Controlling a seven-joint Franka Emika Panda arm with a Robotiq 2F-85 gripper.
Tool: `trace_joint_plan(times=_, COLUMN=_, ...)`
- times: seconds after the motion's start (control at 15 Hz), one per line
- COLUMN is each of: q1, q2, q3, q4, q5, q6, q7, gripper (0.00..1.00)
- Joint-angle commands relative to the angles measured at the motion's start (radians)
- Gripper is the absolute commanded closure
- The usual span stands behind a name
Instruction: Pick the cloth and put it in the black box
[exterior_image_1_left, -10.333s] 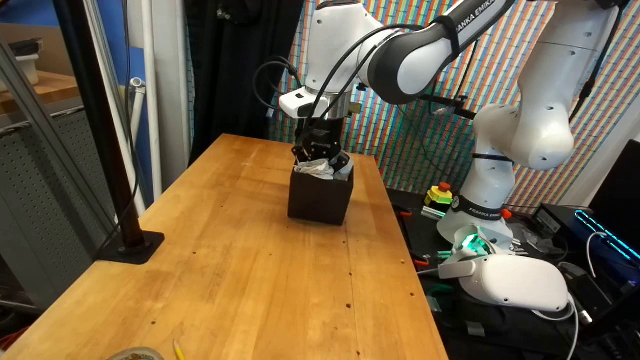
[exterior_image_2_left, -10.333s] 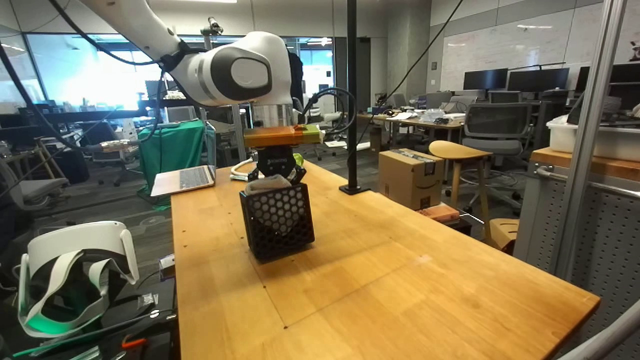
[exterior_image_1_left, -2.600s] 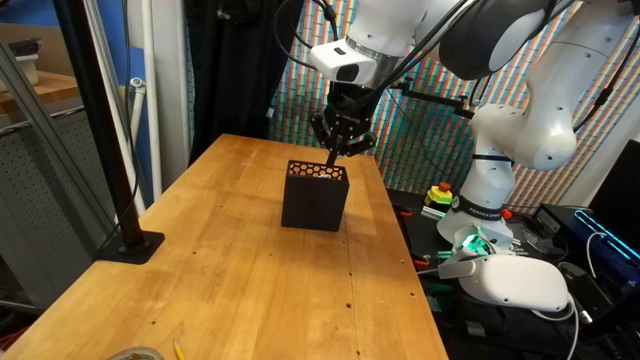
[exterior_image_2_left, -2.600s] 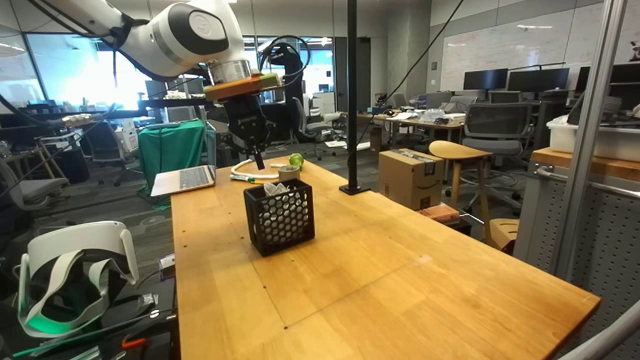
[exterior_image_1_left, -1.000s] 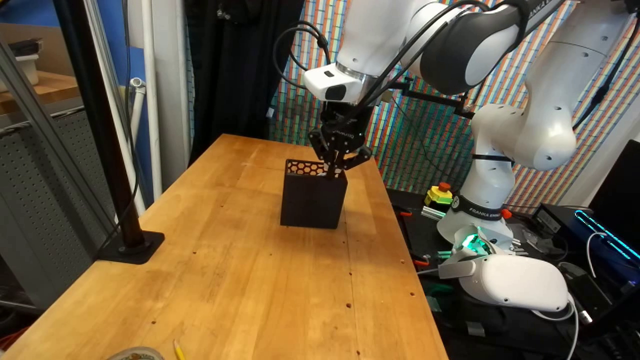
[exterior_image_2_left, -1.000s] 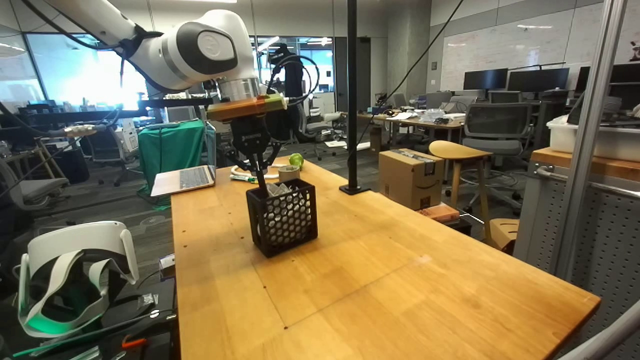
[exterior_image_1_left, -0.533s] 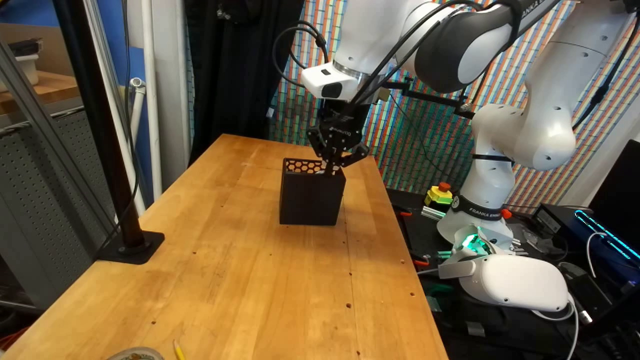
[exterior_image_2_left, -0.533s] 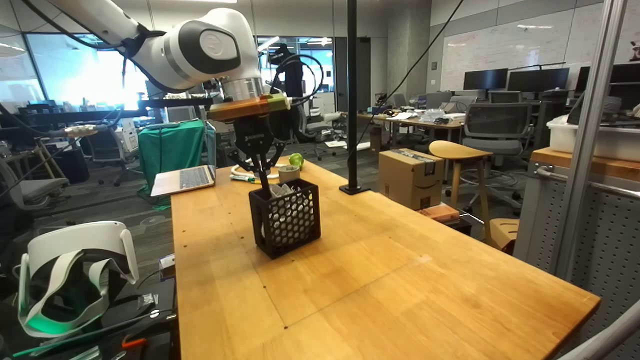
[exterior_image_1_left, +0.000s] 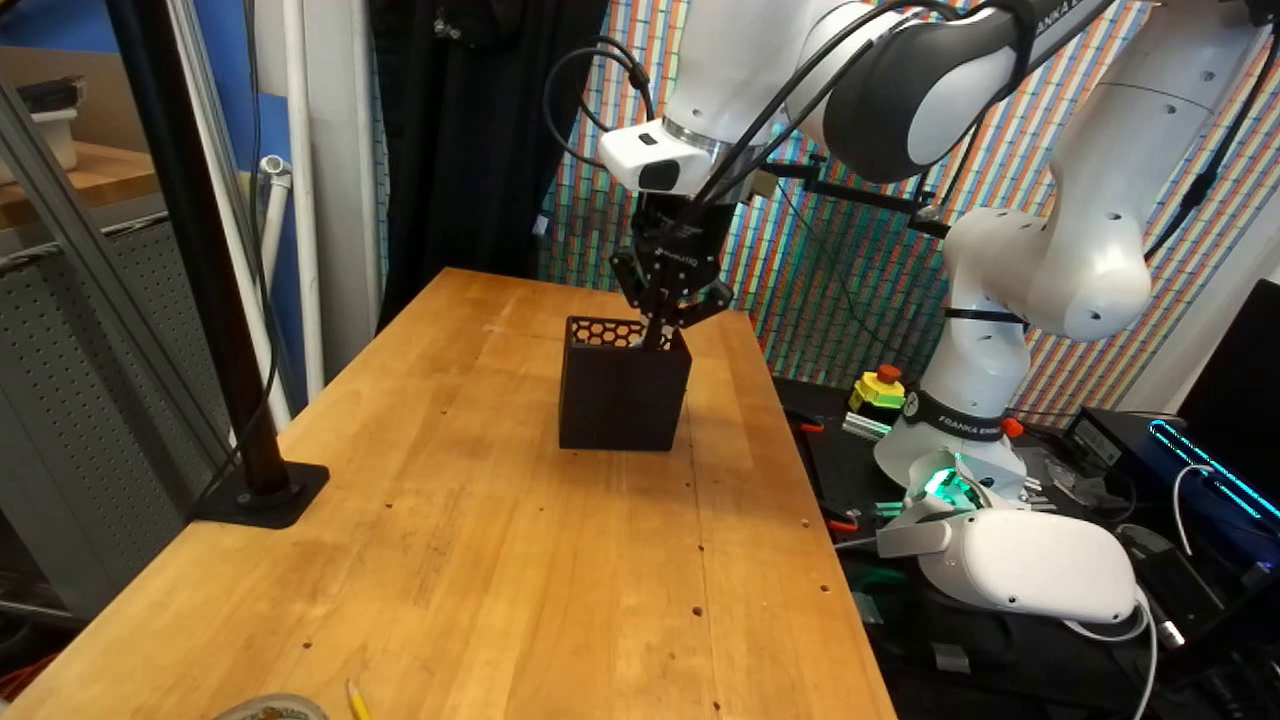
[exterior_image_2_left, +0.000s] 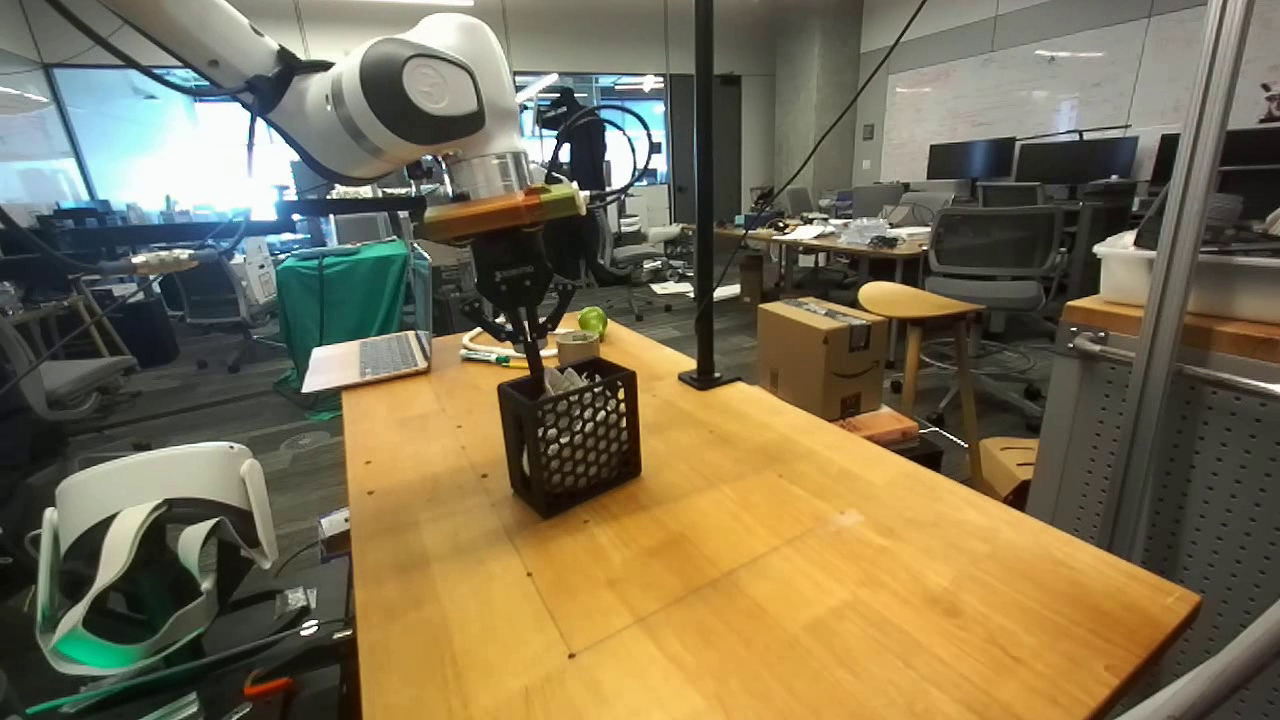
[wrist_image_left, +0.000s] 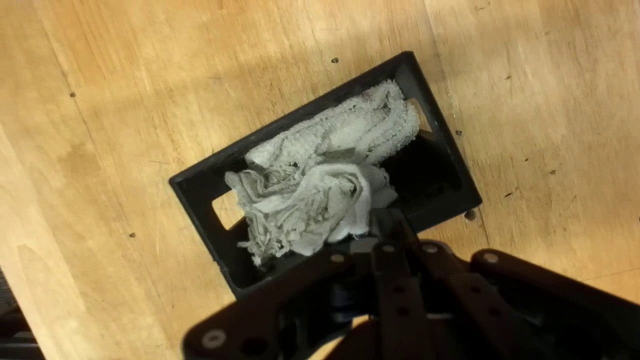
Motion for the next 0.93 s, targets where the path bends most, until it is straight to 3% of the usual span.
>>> trace_joint_plan(times=0.0, q1=-0.011, q2=-0.001, q3=-0.007, q4=0.014, q5=-0.010, q6=-0.001, q7=-0.009, gripper=0.99)
trace_joint_plan(times=0.87, q1=-0.020, q2=0.035, q3=-0.028, q4=0.032, q5=-0.002, q6=0.017, q7=-0.045, gripper=0.99)
